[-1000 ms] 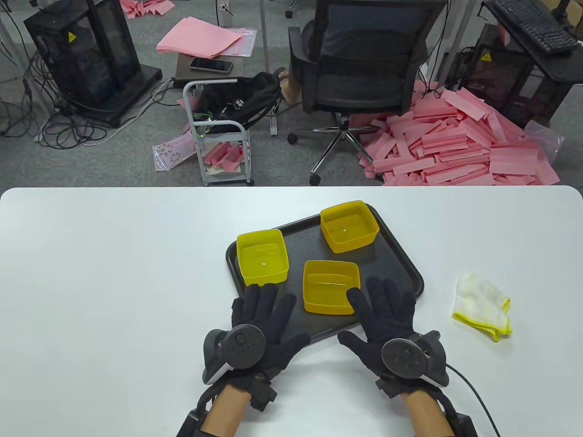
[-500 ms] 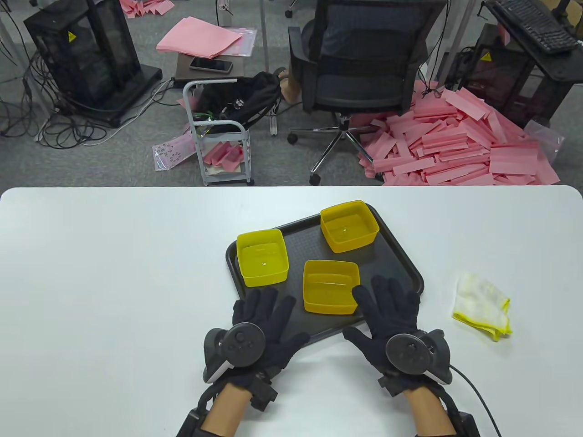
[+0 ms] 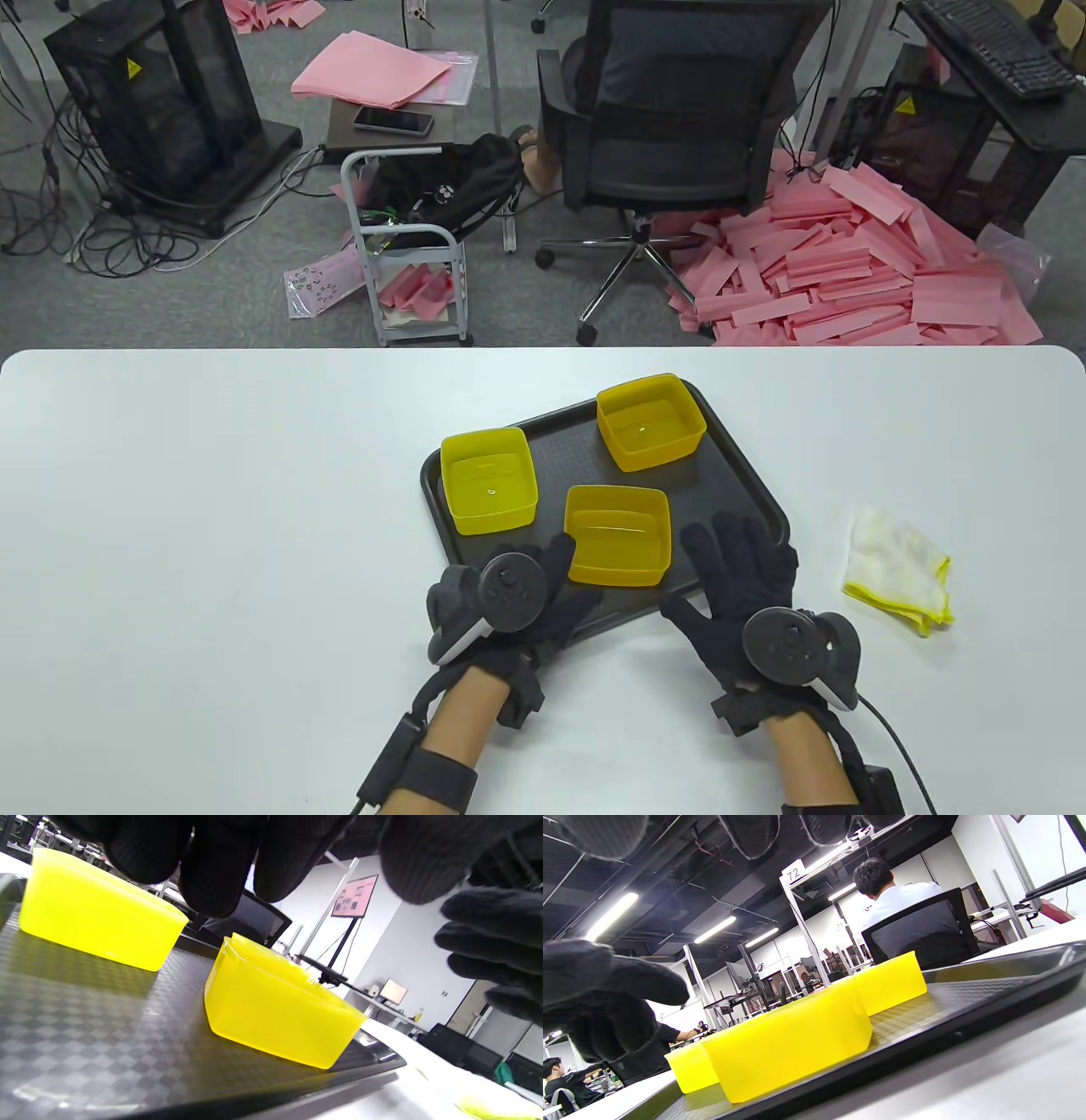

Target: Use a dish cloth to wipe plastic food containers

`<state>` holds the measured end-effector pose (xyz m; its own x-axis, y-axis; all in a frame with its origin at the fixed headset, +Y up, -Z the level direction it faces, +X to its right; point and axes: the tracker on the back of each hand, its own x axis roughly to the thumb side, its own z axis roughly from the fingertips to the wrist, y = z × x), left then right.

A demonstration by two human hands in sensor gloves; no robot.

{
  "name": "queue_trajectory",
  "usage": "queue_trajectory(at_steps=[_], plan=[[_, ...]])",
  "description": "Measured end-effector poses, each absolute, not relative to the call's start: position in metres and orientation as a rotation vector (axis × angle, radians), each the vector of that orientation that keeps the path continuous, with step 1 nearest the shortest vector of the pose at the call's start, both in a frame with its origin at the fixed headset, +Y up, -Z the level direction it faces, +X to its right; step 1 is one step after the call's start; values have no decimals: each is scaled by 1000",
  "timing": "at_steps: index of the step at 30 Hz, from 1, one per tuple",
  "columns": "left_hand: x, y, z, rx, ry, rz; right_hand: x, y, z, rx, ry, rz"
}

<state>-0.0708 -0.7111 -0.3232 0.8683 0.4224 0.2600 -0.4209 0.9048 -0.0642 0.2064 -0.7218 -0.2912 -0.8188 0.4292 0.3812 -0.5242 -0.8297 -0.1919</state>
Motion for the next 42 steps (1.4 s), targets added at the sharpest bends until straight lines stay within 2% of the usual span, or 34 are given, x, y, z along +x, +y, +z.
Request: queue_trajectory(at_steps=[6, 13, 18, 25, 33, 42], plan=[[-50, -725, -351, -149, -225, 303, 212, -722, -293, 412, -387, 2524], [-37, -751, -370, -274, -196, 268, 215, -723, -295, 401, -372, 2495], [-37, -752, -370, -189, -212, 286, 217, -723, -297, 387, -363, 2473], [-47, -745, -353, -67, -277, 311, 216, -724, -297, 392, -346, 2476], [-67, -716, -317, 93, -362, 348, 218, -723, -297, 373, -361, 2503], [-89, -686, -277, 189, -421, 390, 218, -724, -297, 357, -334, 2546]])
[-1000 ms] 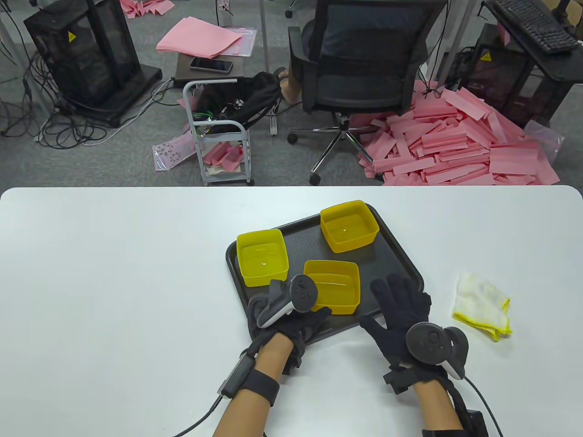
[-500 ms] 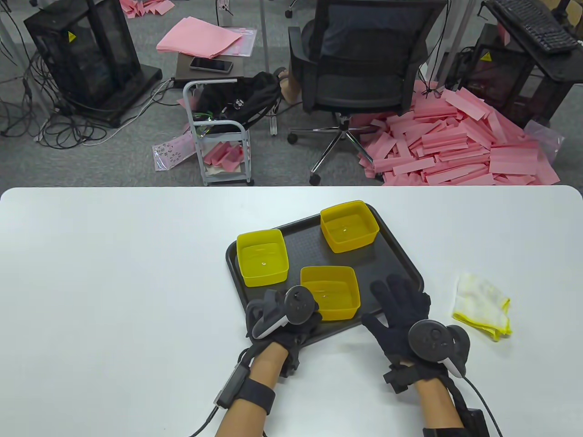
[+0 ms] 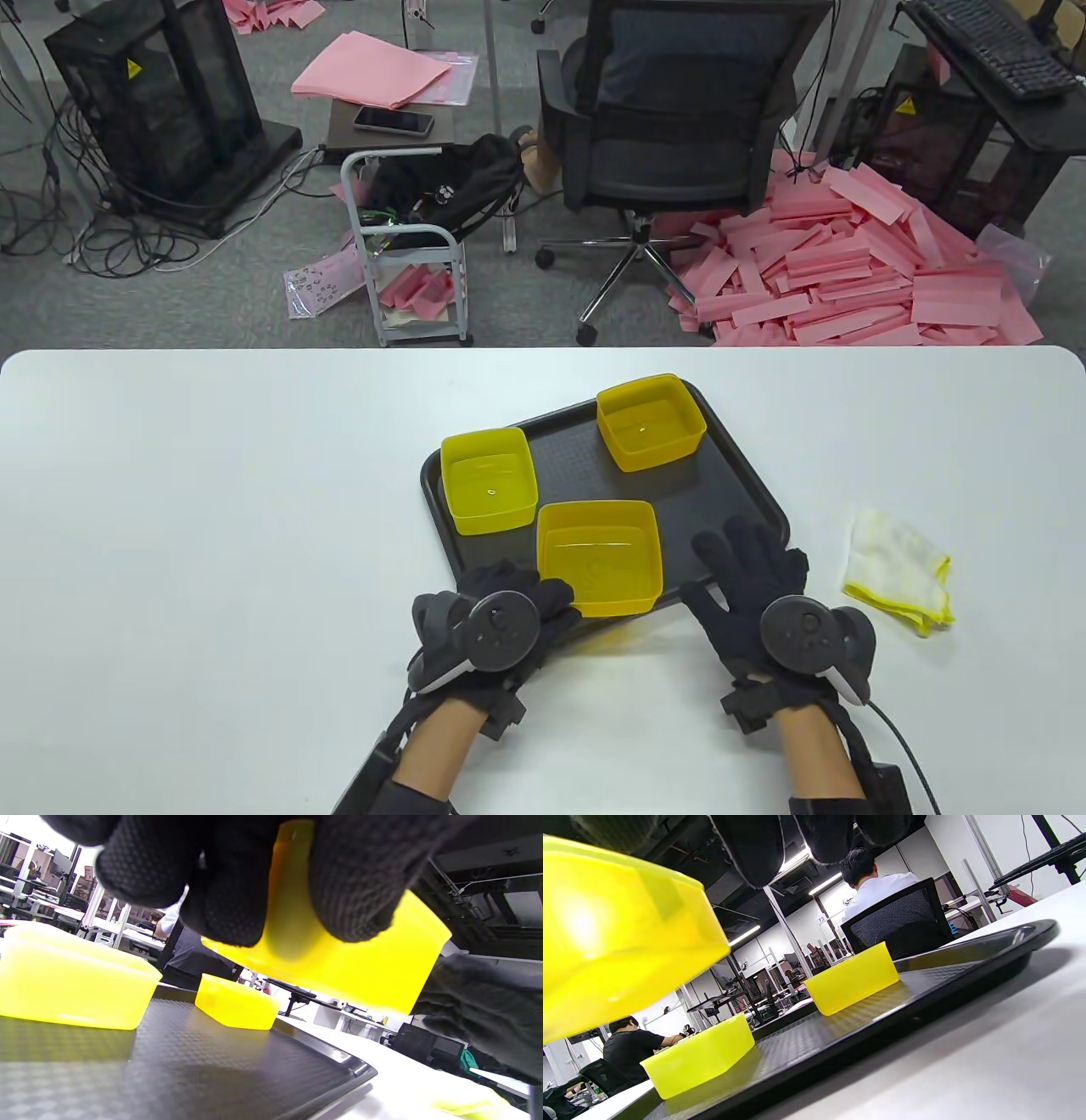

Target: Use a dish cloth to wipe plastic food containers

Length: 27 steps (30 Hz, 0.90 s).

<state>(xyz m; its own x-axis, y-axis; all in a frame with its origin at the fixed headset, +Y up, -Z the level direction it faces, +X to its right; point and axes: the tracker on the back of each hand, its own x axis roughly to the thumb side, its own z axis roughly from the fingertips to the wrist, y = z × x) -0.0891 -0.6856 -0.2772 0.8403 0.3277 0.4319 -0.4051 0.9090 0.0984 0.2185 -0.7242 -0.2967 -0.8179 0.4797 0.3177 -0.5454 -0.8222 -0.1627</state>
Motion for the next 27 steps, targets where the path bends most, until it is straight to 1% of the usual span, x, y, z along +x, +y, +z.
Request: queue_trajectory(at_steps=[3, 8, 12, 18, 21, 24, 27], plan=[[-93, -685, -269, 206, -433, 396, 218, -726, -297, 357, -316, 2555], [-96, -696, -262, 235, -471, 405, 217, -727, -296, 358, -303, 2567], [-101, -708, -264, 204, -504, 433, 216, -729, -296, 366, -284, 2586], [-111, -708, -265, 196, -509, 498, 210, -734, -301, 378, -218, 2646], [-114, -707, -263, 194, -507, 508, 210, -732, -309, 375, -198, 2738], [-115, -706, -262, 196, -514, 517, 220, -726, -320, 351, -178, 2814], [-116, -704, -261, 200, -521, 522, 249, -718, -336, 263, -157, 2896]])
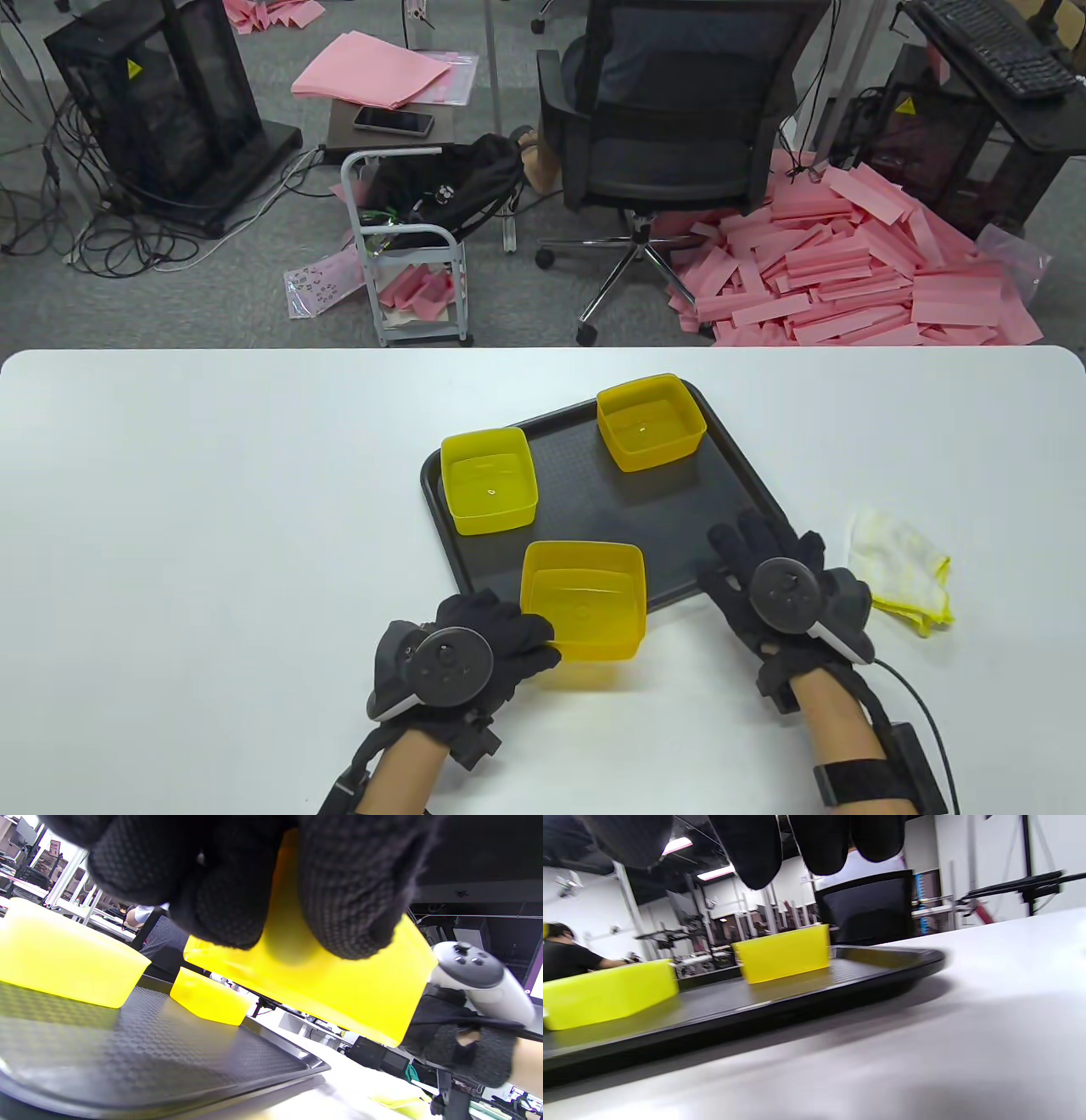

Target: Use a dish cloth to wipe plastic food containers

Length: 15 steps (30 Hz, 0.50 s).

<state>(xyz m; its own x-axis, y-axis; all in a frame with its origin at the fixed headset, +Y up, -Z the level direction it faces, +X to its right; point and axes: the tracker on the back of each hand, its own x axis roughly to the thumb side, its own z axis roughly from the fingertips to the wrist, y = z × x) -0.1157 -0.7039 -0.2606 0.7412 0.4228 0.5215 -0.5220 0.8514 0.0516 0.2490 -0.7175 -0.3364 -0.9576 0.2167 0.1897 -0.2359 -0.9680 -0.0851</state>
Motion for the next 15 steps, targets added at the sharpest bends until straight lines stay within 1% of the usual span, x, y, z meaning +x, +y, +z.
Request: queue_trajectory(at_steps=[4, 5, 6, 8, 10, 12, 14, 15], plan=[[-115, -702, -259, 209, -534, 522, 304, -707, -359, 34, -131, 2982], [-114, -702, -259, 204, -537, 519, 324, -706, -365, -62, -106, 3011], [-113, -702, -258, 206, -541, 515, 331, -706, -367, -93, -95, 3022], [-111, -702, -258, 200, -547, 508, 357, -710, -373, -232, -33, 3081], [-110, -702, -258, 197, -551, 502, 380, -718, -375, -371, 77, 3109], [-109, -703, -257, 195, -556, 503, 397, -732, -373, -501, 265, 3108], [-108, -703, -257, 193, -562, 498, 405, -746, -369, -586, 442, 3105], [-107, -703, -257, 188, -563, 497, 408, -751, -367, -583, 479, 3103]])
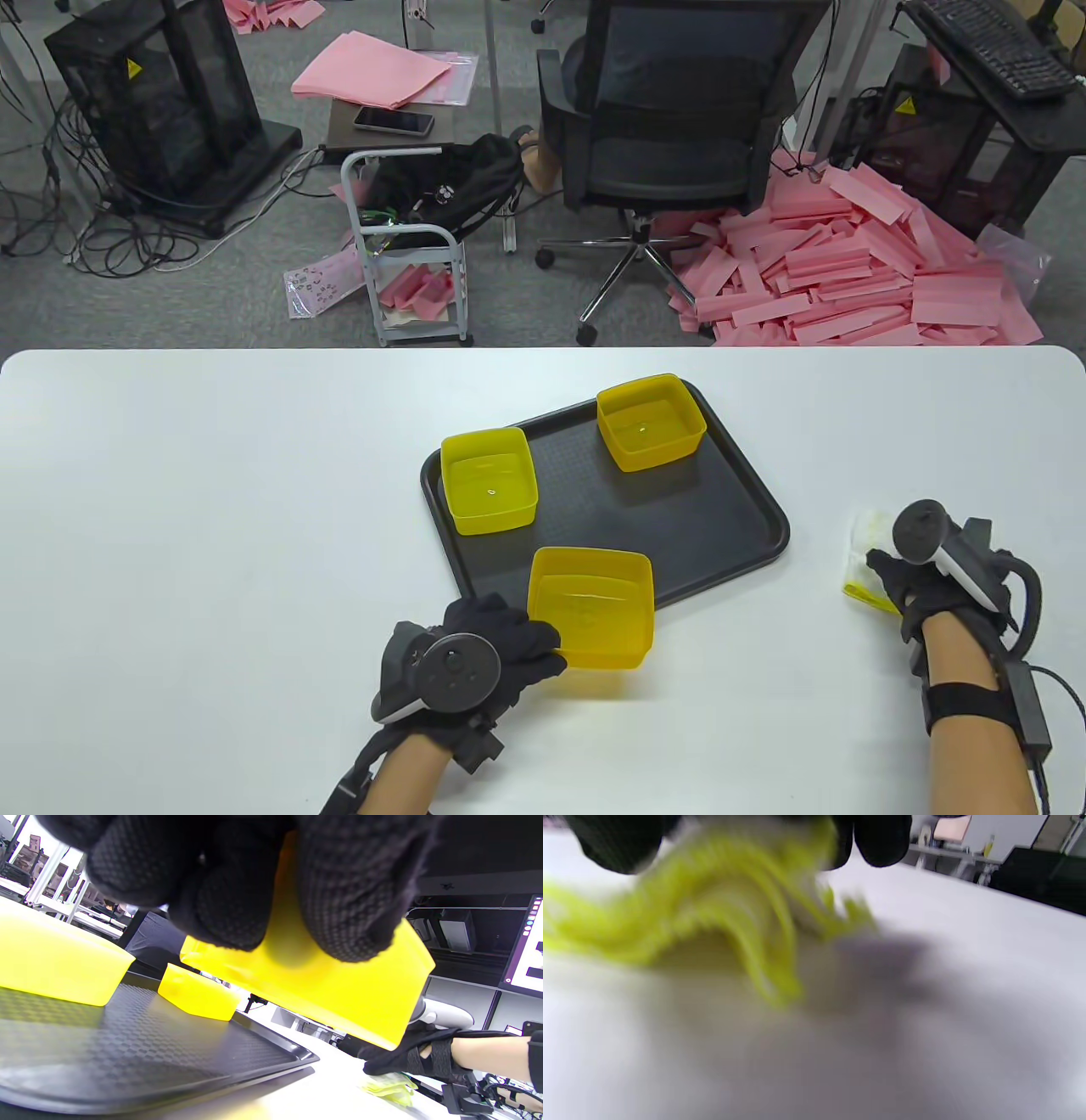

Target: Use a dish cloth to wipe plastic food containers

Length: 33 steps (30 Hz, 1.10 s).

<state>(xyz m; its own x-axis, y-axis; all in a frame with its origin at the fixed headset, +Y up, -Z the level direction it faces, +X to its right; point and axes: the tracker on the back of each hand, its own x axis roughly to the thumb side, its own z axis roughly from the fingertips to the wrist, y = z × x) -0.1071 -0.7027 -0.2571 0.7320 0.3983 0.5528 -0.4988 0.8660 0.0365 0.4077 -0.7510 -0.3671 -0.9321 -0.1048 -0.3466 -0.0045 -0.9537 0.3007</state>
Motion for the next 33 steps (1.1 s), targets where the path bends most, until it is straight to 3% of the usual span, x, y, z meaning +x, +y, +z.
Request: queue_trajectory(at_steps=[2, 5, 12, 17, 22, 28, 33], plan=[[-105, -703, -257, 184, -567, 485, 411, -759, -363, 559, -471, -3020], [-103, -704, -256, 186, -567, 473, 408, -756, -359, 515, -214, -3082], [-101, -705, -256, 180, -569, 470, 381, -718, -353, 163, -142, -3080], [-100, -704, -257, 175, -573, 467, 314, -655, -341, -275, 54, -3100], [-100, -705, -257, 172, -568, 470, 215, -603, -311, -721, 242, -2897], [-103, -701, -255, 190, -571, 486, 111, -595, -276, -986, 271, -2453], [-104, -696, -251, 216, -587, 494, 70, -613, -267, -1005, 232, -2203]])
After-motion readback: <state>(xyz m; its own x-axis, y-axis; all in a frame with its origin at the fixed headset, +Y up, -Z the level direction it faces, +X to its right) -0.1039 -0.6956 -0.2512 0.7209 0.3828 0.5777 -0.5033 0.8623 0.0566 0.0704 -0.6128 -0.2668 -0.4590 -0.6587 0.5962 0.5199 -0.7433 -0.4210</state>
